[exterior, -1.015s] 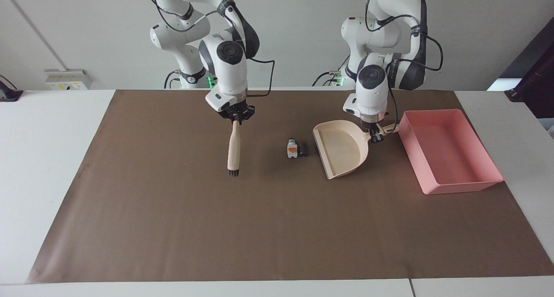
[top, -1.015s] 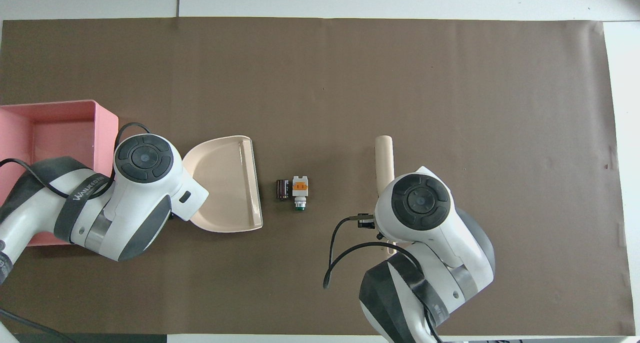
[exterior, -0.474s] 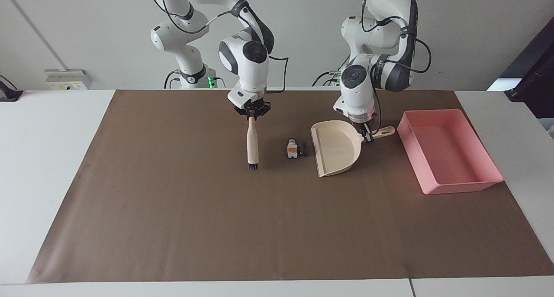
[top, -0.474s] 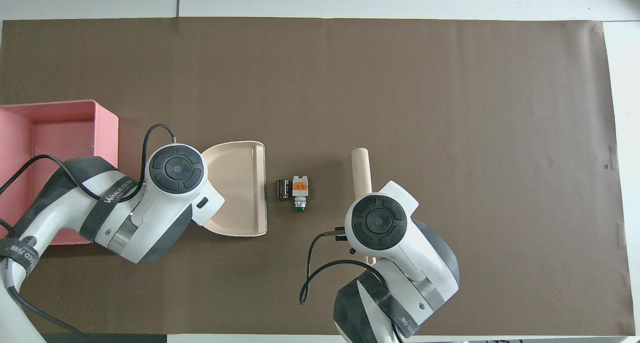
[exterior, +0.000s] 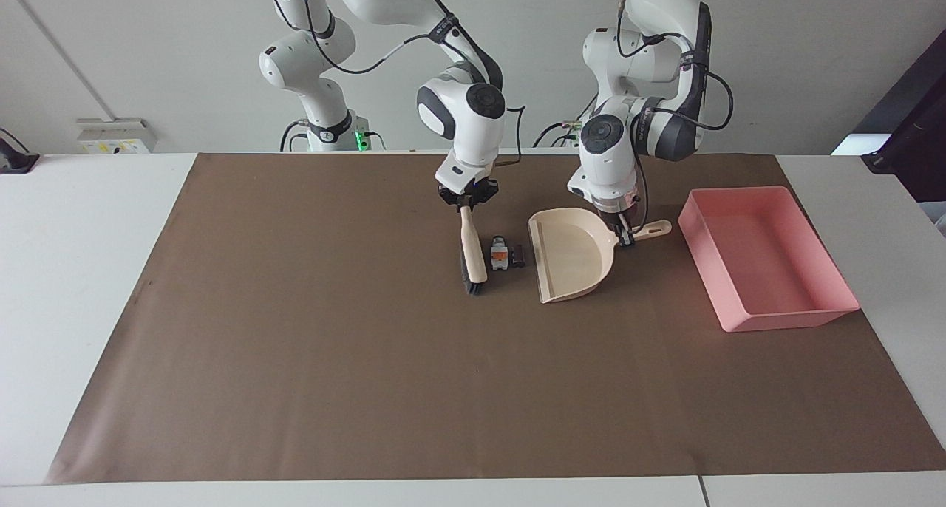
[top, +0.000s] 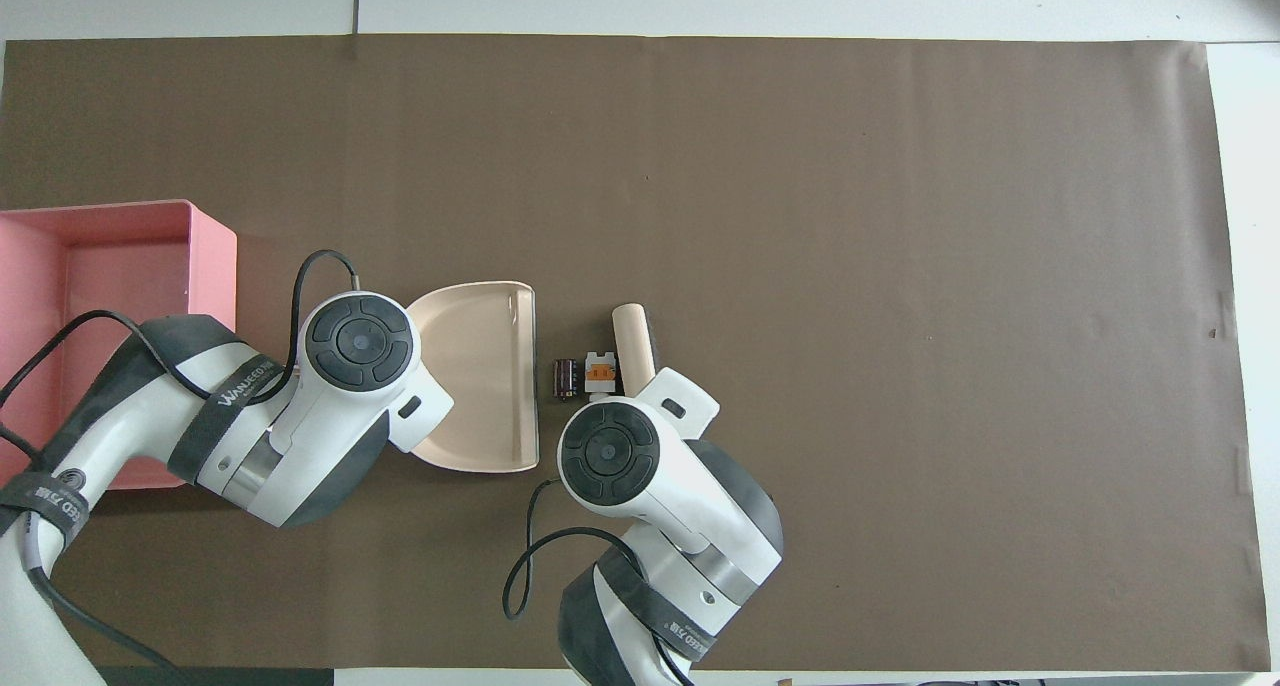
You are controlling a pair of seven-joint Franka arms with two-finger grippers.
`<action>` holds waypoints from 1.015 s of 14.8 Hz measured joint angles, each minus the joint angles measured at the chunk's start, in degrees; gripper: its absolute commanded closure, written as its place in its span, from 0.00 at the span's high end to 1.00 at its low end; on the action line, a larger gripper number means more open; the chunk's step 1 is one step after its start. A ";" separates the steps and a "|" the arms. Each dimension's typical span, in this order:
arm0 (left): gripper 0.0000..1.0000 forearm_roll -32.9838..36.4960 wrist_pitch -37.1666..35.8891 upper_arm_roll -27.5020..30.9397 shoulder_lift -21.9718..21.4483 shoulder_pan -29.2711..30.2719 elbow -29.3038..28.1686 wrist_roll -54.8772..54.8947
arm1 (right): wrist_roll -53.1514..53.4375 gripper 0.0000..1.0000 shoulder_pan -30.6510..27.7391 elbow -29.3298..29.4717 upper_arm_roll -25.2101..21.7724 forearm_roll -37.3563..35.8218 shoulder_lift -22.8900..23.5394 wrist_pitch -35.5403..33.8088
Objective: Clean e-waste and dump in bin
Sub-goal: 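Sweep the electronic part into the dustpan with the brush in the right gripper, then lift the dustpan with the left gripper while the right gripper returns the brush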
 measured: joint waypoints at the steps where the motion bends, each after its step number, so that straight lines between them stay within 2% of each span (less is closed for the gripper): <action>1: 0.00 0.02 0.01 0.00 0.00 -0.08 -0.05 0.00 | 0.13 0.00 0.96 1.02 0.23 1.69 0.57 0.32; 5: 0.00 0.40 0.60 0.02 0.00 -0.26 -0.52 -0.04 | 1.28 0.00 5.21 1.70 1.38 10.31 1.27 7.86; 9: 0.00 0.51 4.17 0.05 -0.04 -0.39 -2.20 -0.03 | -3.32 0.00 5.45 2.03 3.46 22.36 2.75 18.63; 15: 0.00 0.47 9.79 0.32 -0.91 2.16 -4.57 0.65 | -3.84 0.00 5.10 4.15 3.56 23.91 3.31 18.22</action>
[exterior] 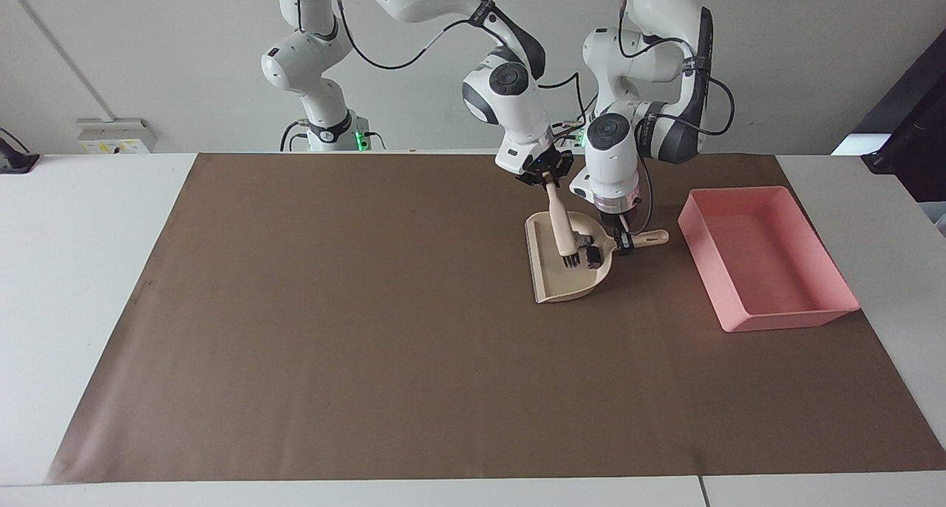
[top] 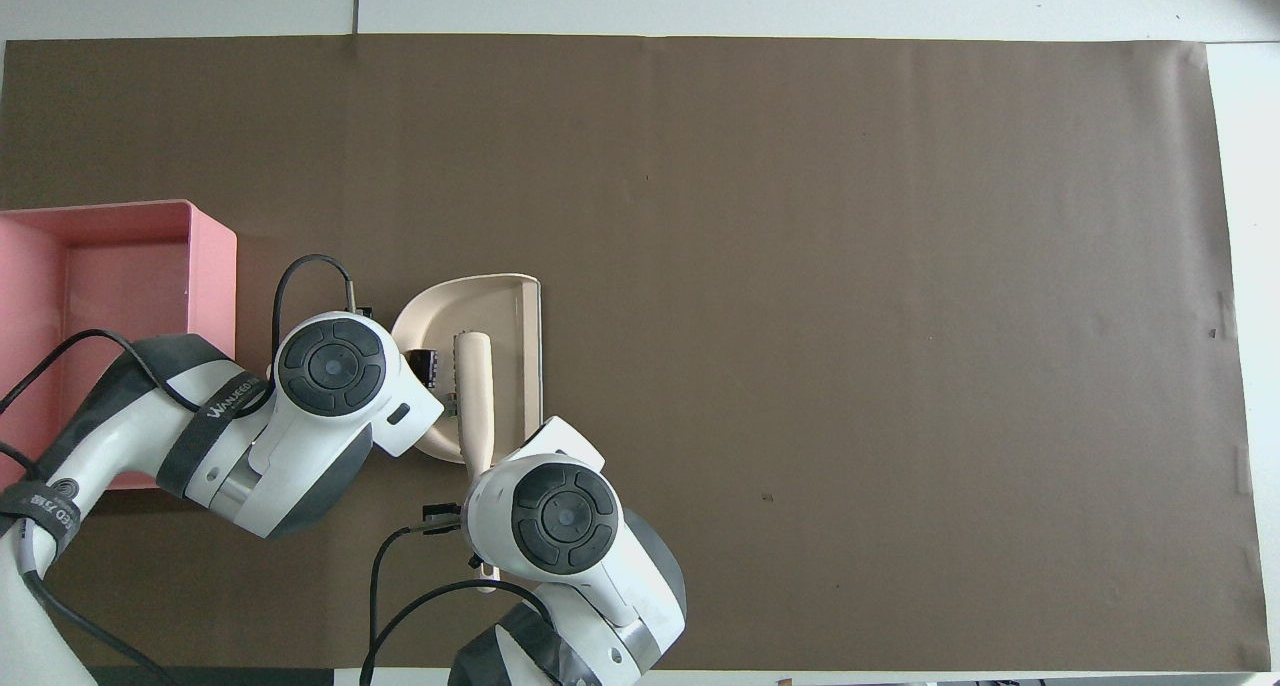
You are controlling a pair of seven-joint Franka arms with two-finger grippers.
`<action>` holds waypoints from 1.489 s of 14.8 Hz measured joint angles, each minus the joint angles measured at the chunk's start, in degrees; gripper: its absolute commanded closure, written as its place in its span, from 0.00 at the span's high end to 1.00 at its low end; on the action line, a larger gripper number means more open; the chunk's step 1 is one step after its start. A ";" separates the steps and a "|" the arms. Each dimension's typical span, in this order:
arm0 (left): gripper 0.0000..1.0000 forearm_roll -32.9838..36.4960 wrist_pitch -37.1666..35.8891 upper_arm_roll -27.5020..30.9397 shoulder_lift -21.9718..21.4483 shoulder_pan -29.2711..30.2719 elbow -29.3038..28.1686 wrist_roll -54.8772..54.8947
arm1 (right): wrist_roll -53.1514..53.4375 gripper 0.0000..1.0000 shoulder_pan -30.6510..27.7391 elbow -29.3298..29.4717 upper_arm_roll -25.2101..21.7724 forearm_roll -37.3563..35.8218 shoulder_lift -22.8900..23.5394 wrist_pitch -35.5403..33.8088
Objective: Clean e-waste and dump in bin
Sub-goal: 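Lift the dustpan with the left gripper while the right gripper returns the brush, then tip the dustpan over the pink bin with the left gripper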
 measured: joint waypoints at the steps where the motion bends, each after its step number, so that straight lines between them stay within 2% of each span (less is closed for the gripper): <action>1: 0.00 -0.05 0.33 0.00 0.00 0.25 -0.09 0.21 | 0.00 0.00 -0.20 0.36 -0.07 0.00 -0.37 -1.53; 3: 0.00 -0.16 0.65 -0.03 0.00 0.49 -0.12 0.53 | 0.00 0.00 -1.32 1.25 -0.55 -0.16 -2.82 -7.23; 5: 0.00 -0.53 0.76 -0.02 0.00 0.64 -0.12 0.84 | 0.00 0.00 -5.39 2.01 -0.80 -2.23 -7.83 -15.71; 8: 0.00 -2.52 0.94 0.05 -0.03 1.42 0.06 4.00 | -0.48 0.00 -14.80 2.06 -1.04 -9.49 -16.64 -30.29; 11: 0.00 -7.72 -2.37 0.33 -1.01 4.73 2.12 13.13 | -7.55 0.00 -28.00 1.17 -1.32 -15.92 -21.65 -40.03; 14: 0.00 -10.94 -10.67 0.76 -2.30 8.36 8.42 21.44 | -19.29 0.00 -41.16 -1.21 -1.53 -20.62 -21.88 -41.10; 16: 0.00 -11.25 -15.13 1.02 -2.88 10.80 12.44 23.28 | -26.55 0.00 -48.43 -4.61 -1.53 -24.18 -21.41 -38.84; 18: 0.00 -11.32 -17.16 1.28 -3.07 14.44 15.65 24.04 | -33.20 0.00 -53.77 -8.29 -1.52 -27.29 -20.76 -35.55; 22: 0.00 -11.53 -17.24 1.70 -2.70 23.33 19.95 31.24 | -39.75 0.00 -60.29 -15.91 -1.39 -28.11 -20.24 -25.83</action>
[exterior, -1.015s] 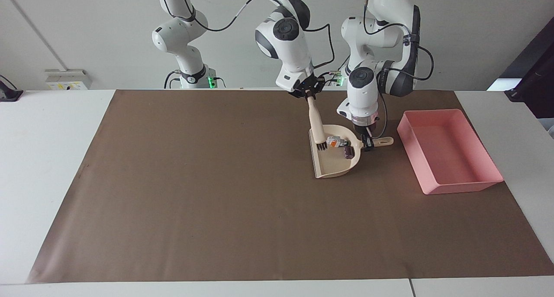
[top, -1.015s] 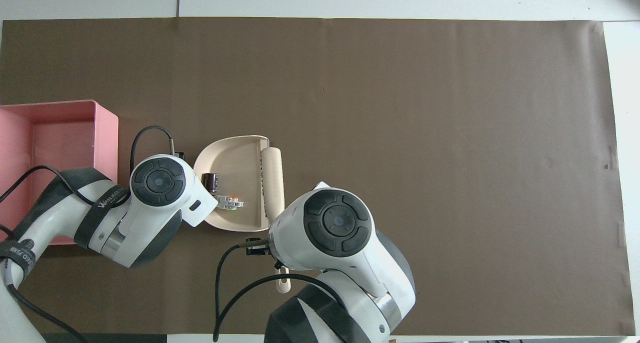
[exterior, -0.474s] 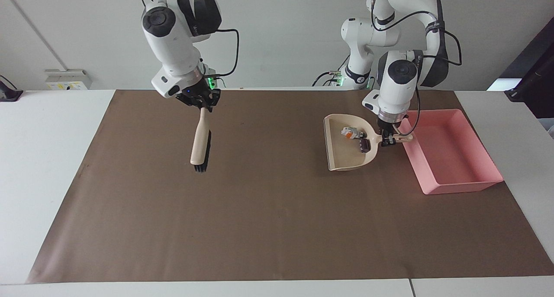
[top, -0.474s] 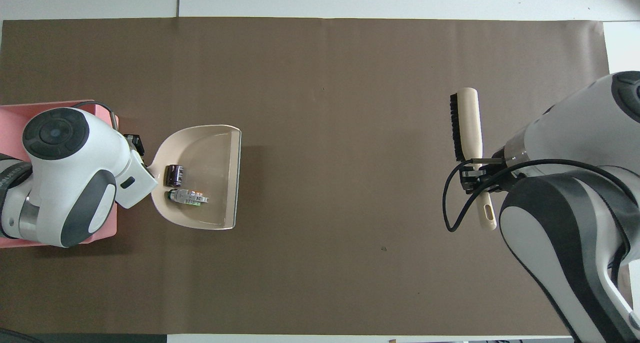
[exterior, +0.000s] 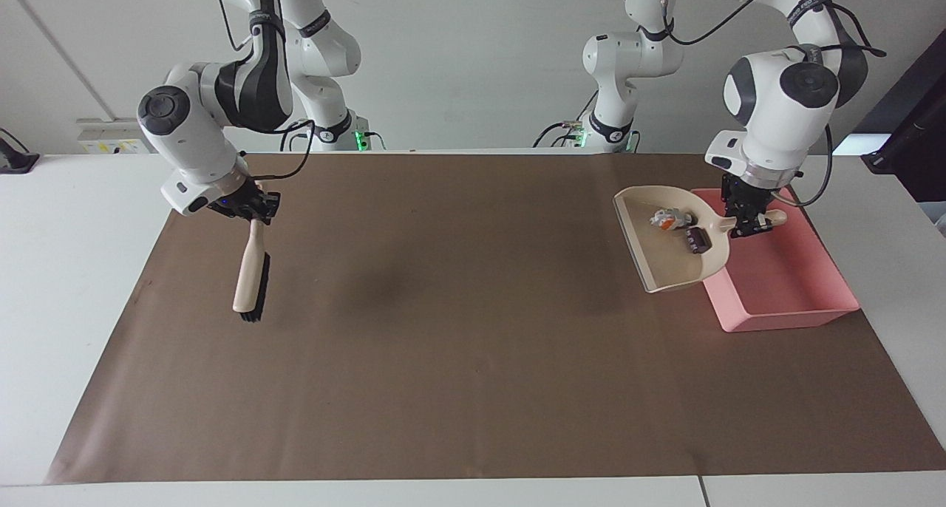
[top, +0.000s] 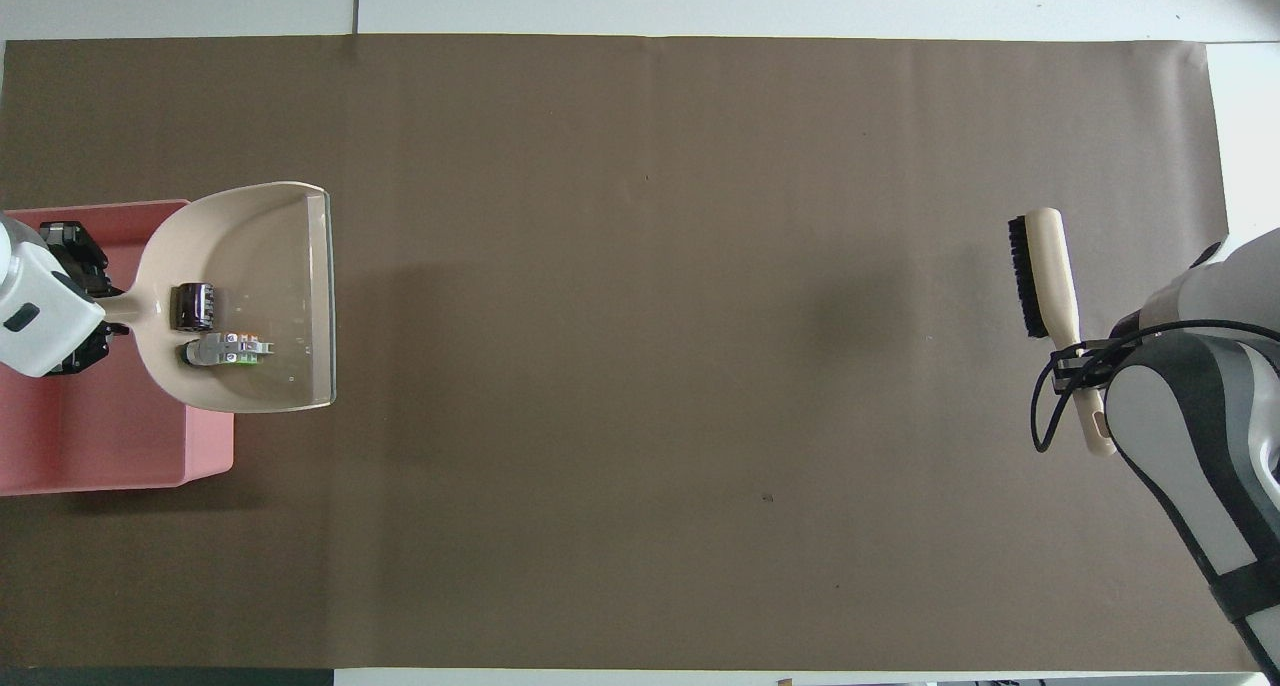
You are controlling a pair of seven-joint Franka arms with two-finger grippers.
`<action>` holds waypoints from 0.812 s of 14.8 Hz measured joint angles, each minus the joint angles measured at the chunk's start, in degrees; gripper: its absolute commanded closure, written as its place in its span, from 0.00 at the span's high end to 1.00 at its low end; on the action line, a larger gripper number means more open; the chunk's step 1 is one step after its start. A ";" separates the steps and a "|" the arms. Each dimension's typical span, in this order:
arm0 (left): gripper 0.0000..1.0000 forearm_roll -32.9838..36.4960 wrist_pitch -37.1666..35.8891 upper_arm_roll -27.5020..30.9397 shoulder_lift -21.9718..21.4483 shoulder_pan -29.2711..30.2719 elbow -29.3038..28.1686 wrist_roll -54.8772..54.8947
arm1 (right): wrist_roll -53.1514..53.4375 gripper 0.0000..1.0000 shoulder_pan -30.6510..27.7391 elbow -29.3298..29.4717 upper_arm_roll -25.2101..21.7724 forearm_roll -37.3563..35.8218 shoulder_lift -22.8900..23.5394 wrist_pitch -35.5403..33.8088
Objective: Clean e-waste and dump in bin
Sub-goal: 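Tip the dustpan over the pink bin with the left gripper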
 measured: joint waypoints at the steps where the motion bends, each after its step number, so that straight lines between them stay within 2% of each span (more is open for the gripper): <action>1: 0.00 -0.02 0.02 0.05 0.46 2.51 1.35 2.16 | -0.64 0.00 -0.99 -2.02 0.04 -0.02 0.01 2.32; 4: 0.01 -0.03 1.20 0.26 2.63 9.93 5.38 13.00 | -1.56 0.00 -2.63 -6.48 0.09 -0.03 -0.03 8.12; 7: 0.01 0.93 4.58 0.51 4.45 15.31 6.79 20.13 | -1.56 0.02 -3.22 -9.33 0.13 -0.03 -0.06 11.54; 12: 0.00 15.55 9.77 0.49 6.99 16.65 6.35 19.98 | -5.72 0.08 -3.41 -11.19 0.33 -0.03 -0.28 14.88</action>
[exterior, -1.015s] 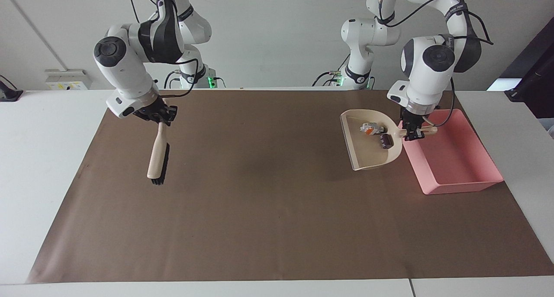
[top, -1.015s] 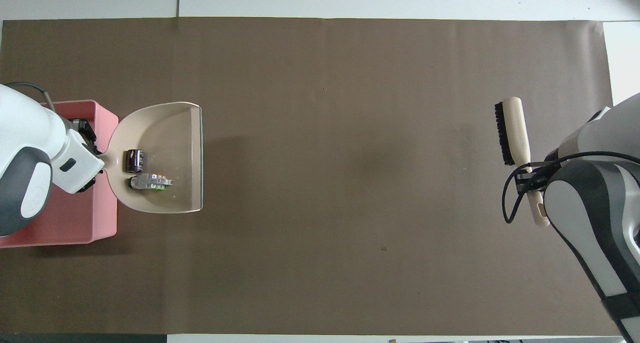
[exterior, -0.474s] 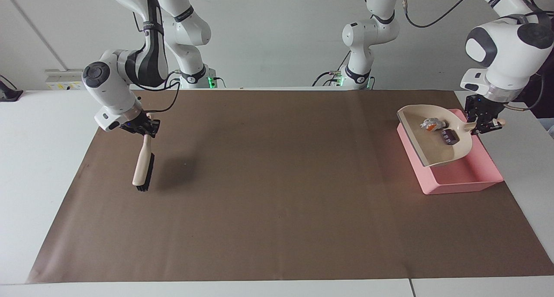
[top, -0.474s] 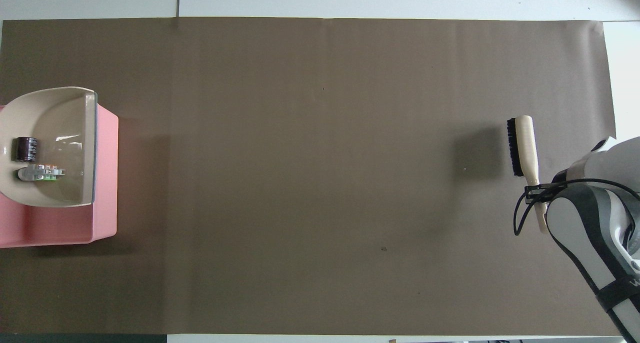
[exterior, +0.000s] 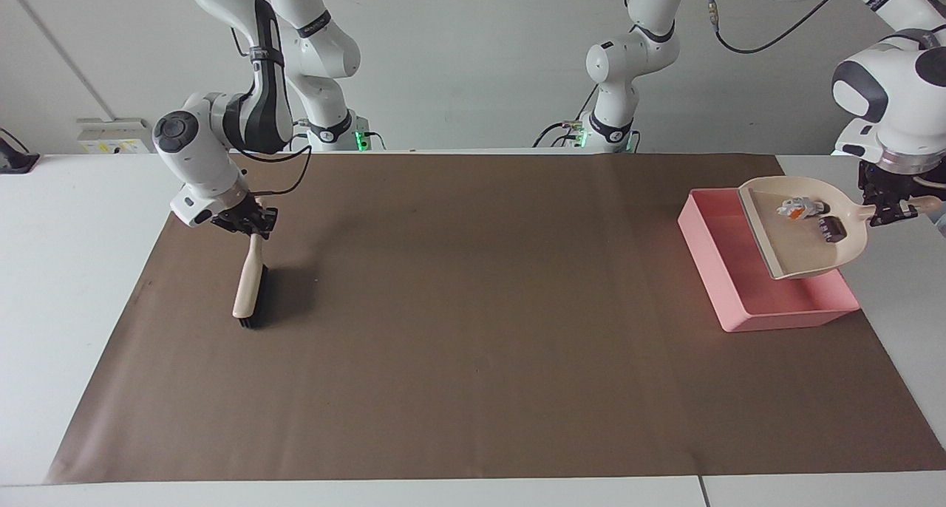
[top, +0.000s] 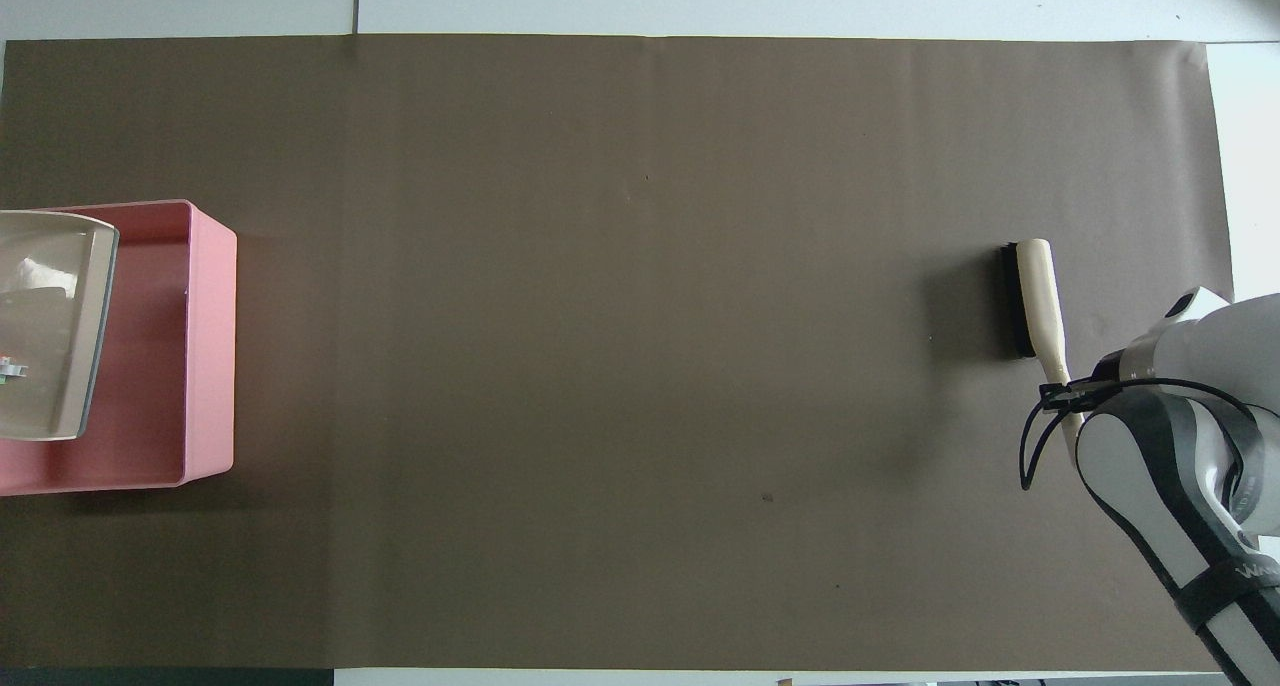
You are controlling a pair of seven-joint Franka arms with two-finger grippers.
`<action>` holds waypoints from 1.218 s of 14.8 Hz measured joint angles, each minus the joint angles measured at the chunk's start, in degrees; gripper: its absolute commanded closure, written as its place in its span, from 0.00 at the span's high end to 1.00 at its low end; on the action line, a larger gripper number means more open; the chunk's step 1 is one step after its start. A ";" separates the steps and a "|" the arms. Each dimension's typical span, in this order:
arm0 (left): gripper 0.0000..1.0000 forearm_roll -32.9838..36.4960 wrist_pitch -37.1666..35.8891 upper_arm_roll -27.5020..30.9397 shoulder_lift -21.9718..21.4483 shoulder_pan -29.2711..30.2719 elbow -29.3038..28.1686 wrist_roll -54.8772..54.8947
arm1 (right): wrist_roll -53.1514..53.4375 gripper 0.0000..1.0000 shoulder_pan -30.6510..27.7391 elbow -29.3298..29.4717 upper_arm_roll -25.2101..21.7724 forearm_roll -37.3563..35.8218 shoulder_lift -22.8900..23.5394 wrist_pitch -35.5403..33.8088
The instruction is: Clean e-waste and dump in bin
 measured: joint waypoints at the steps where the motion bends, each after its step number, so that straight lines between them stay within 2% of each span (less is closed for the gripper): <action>1: 0.00 2.01 1.11 0.01 0.47 0.12 -0.51 -0.36 | -0.55 0.10 -0.21 -0.22 0.00 0.00 -0.08 0.36; 2: 0.00 4.76 2.10 0.01 0.81 0.26 -1.34 -1.38 | -0.73 0.16 -0.34 -0.28 0.00 0.00 -0.16 0.41; 3: 0.00 8.17 2.89 0.01 0.93 0.35 -2.46 -3.47 | -0.75 0.35 -0.36 -0.32 0.00 0.00 -0.21 0.41; 4: 0.00 11.61 3.31 -0.04 0.92 0.34 -3.59 -6.41 | -0.75 0.83 -0.36 -0.35 0.01 0.00 -0.22 0.41; 5: 0.00 14.59 3.43 -0.18 0.87 0.32 -4.51 -9.65 | -0.75 1.00 -0.36 -0.37 0.03 0.00 -0.22 0.41; 7: 0.00 18.73 3.47 -0.42 0.62 0.29 -5.77 -14.76 | -0.76 1.00 -0.33 0.03 0.16 0.00 -0.23 -0.10; 9: 0.00 21.62 3.45 -0.40 0.23 0.31 -6.32 -17.78 | -0.76 1.00 -0.17 2.95 0.56 0.00 -0.28 -2.74; 15: 0.00 28.29 -0.48 -0.58 -1.98 -0.60 -6.51 -25.27 | -0.76 1.00 4.06 18.62 1.12 -0.35 -0.81 -10.14; 18: 0.00 31.76 -4.06 -0.71 -2.85 -3.10 -6.70 -27.80 | 3.58 1.00 5.78 28.10 1.21 -1.22 0.13 -17.08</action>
